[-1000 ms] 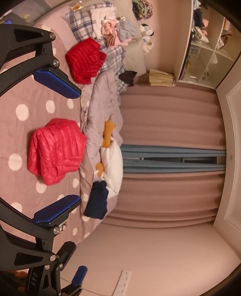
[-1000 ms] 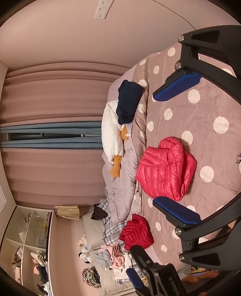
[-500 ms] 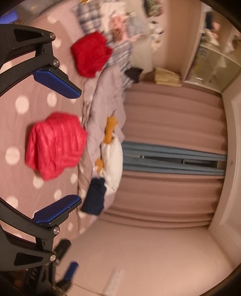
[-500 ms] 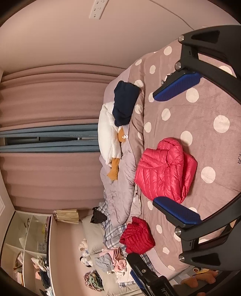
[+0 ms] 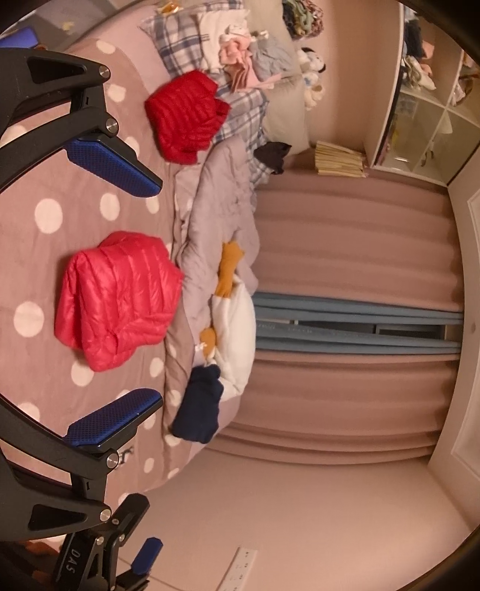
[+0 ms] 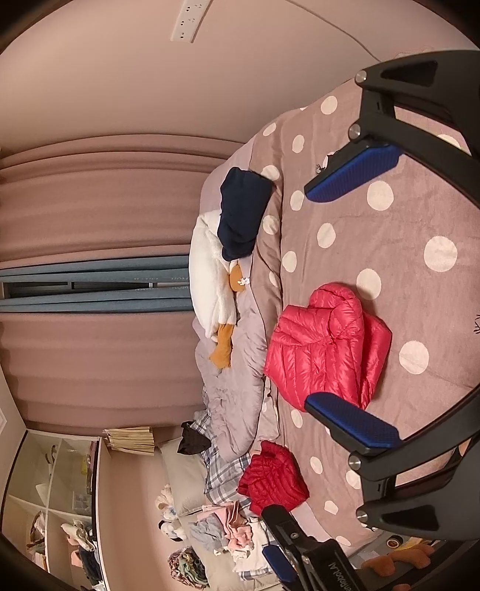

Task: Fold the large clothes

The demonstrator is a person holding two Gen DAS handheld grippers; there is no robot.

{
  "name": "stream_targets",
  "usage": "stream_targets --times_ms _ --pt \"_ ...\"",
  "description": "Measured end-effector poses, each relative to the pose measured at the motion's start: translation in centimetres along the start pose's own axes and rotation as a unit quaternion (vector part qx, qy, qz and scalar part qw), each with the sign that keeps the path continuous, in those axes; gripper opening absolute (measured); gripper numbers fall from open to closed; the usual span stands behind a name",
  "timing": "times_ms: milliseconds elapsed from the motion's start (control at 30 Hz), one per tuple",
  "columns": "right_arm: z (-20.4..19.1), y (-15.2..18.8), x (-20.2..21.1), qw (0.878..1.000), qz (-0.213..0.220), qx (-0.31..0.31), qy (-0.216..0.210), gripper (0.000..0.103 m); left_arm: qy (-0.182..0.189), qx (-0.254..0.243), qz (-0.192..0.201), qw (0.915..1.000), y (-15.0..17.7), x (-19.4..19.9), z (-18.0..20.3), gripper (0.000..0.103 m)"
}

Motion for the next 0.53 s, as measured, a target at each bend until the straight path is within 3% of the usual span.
stream_targets --times_ms 533 --pt "-0.4 0.1 -1.3 1.000 -0.012 0.000 -0.005 0.103 -0.019 -0.015 -0.001 0.9997 -0.1 -0.6 -0.4 0.102"
Point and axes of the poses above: each gripper's, at about its wrist camera, not at the fingertips, and x roughly against the way its jaws point, z to its right, y to its underside, the point moved 3 cm from there along -x, roughly the way its jaws point, and after that the axes turned 10 degrees about y, right-handed, at the moved point
